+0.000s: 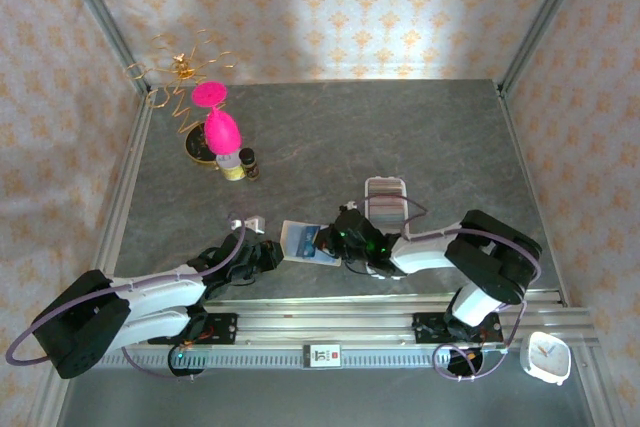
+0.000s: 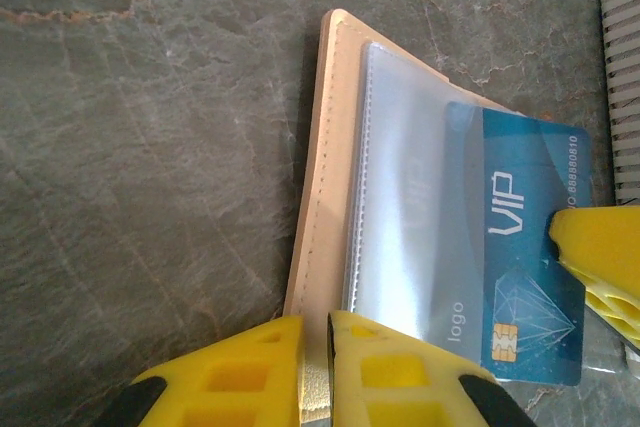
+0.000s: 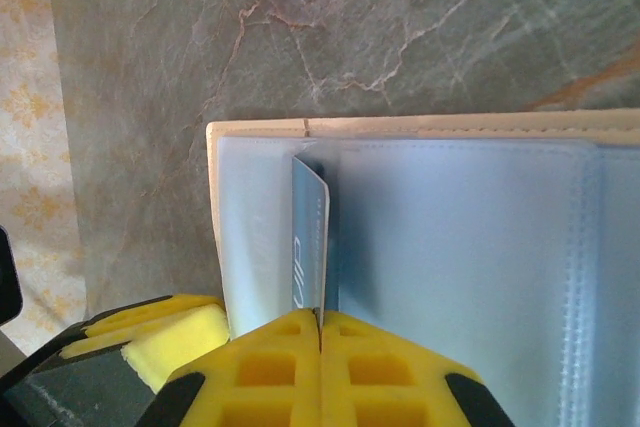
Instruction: Put the credit cards into the card holder
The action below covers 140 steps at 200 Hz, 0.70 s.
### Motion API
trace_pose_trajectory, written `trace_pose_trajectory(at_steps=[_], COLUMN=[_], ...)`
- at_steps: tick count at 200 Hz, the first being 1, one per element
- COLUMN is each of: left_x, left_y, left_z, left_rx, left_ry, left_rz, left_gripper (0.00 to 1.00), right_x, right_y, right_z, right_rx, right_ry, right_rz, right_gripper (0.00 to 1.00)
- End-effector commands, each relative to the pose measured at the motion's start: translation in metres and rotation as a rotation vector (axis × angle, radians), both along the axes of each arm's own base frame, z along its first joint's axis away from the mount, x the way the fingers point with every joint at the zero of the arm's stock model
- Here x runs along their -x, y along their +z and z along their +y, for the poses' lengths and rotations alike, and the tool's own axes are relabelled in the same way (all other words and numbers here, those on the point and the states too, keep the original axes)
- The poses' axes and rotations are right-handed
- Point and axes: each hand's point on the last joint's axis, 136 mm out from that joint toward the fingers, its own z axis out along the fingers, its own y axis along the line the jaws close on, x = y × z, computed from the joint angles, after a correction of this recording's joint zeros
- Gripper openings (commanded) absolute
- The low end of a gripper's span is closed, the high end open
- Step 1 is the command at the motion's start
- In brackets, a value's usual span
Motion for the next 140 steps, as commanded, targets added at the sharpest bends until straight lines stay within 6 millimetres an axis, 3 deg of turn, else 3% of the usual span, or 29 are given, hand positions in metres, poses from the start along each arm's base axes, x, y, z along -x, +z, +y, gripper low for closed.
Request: trace_pose_trajectory(at_steps=[1, 34, 66, 86, 113, 140], left_x=[0.001, 0.003, 0.003, 0.003, 0.002, 0.001], left_y=[0.000, -0.003, -0.003, -0.002, -0.001, 0.000], left_z=[-0.002, -0.002, 0.000, 0.000, -0.001, -0.002], left_rx=[-0.002, -0.004, -0.006, 0.001, -0.003, -0.003], left_ry=[-0.007, -0.010, -0.005, -0.002, -0.005, -0.005], left_rz=[-0.001, 0.006, 0.003, 0.000, -0.003, -0.003], left_gripper=[0.14, 0.14, 0.14, 0.14, 0.14, 0.14], right_x=[0.000, -0.005, -0.012, -0.016, -0.020, -0.021], right_y=[-0.007, -0.004, -0.006, -0.004, 0.002, 0.001], right_z=[0.001, 0.004, -0.013, -0.025, -0.036, -0.034], right_rx=[0.053, 0.077, 0.198, 0.263, 0.331, 0.339], right_ry=[0.020, 0.036, 0.005, -0.017, -0.027, -0.016], right_rz=[-0.008, -0.042, -0.076, -0.104, -0.137, -0.138], right_gripper=[0.00, 0.06, 0.32, 0.43, 0.44, 0.30])
